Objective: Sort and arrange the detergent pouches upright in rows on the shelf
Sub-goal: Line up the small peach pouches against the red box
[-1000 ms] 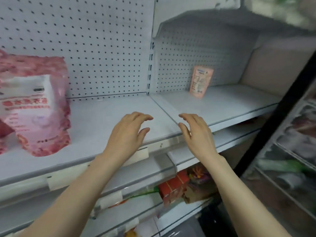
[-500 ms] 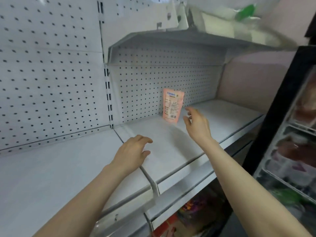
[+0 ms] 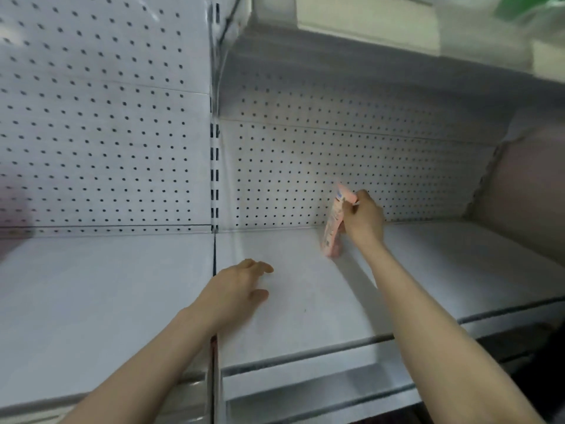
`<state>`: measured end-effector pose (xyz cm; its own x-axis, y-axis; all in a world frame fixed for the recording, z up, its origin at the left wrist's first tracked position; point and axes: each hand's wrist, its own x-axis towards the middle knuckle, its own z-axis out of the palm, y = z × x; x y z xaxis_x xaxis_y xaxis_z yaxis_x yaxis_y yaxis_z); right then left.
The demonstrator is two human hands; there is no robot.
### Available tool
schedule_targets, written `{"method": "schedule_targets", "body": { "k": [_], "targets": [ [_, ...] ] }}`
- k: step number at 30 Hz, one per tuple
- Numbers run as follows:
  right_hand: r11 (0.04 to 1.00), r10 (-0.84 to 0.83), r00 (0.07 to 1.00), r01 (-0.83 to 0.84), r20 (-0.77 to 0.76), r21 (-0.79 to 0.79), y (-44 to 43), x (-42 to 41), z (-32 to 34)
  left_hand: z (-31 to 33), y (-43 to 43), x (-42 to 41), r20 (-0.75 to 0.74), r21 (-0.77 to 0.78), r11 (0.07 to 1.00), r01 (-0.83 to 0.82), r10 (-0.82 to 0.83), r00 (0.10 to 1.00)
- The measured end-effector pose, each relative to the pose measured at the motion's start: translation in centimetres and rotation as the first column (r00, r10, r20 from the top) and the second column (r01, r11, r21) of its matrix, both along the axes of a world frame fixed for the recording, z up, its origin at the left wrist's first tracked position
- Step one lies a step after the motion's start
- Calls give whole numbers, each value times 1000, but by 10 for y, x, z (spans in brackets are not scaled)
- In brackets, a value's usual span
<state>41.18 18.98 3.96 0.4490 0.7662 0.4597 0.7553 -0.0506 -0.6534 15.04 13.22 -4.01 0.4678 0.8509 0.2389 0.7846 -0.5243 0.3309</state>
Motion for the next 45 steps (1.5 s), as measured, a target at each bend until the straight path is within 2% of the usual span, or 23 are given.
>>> {"method": "schedule_targets", "body": {
  "k": [2, 5, 7, 10, 12, 14, 16, 18, 20, 21, 26, 31, 37, 41, 45],
  "targets": [
    [998, 47, 999, -47, 1, 45, -21, -12, 2, 2, -5, 18, 59, -22, 999, -27, 28, 998],
    [979, 189, 978, -182, -90, 89, -55, -34, 3, 8, -12, 54, 177, -100, 995, -28, 45, 983],
    [937, 350, 918, -344, -186, 68, -71, -48, -1, 11, -18, 76, 297, -159, 987, -32, 79, 951],
    [866, 496, 837, -495, -231, 69, -77, -50, -8, 9, -18, 88, 464, -226, 964, -138, 231, 855],
    [866, 501, 840, -485, -209, 123, -79, -39, -7, 5, -13, 82, 554, -300, 943, -146, 297, 778],
    [893, 439, 889, -417, -128, 167, -75, -22, -6, 3, -11, 72, 623, -369, 926, -80, 310, 718],
    [892, 450, 888, -440, -97, 107, -69, -10, -4, 3, -14, 61, 657, -402, 915, -1, 290, 696],
    [813, 571, 790, -582, -225, 18, -65, -12, -3, 4, -19, 51, 651, -426, 904, 43, 274, 708],
    [702, 669, 649, -712, -362, 18, -65, -26, -1, 5, -26, 37, 645, -447, 893, 45, 287, 708],
    [672, 697, 610, -740, -376, 44, -66, -35, -1, 5, -29, 30, 645, -444, 895, 32, 295, 705],
    [630, 763, 550, -751, -340, 197, -73, -98, -1, 11, -58, -25, 630, -346, 924, -162, 357, 690],
    [585, 808, 501, -749, -310, 313, -90, -164, 7, 19, -94, -105, 594, -199, 911, -361, 405, 695],
    [529, 846, 452, -773, -281, 350, -121, -267, 13, 37, -144, -224, 448, 78, 817, -572, 484, 752],
    [512, 856, 435, -784, -278, 350, -140, -346, 10, 45, -178, -319, 356, 182, 741, -646, 562, 746],
    [455, 887, 385, -820, -253, 347, -163, -428, 10, 50, -213, -410, 345, 238, 679, -694, 609, 714]
  ]
}}
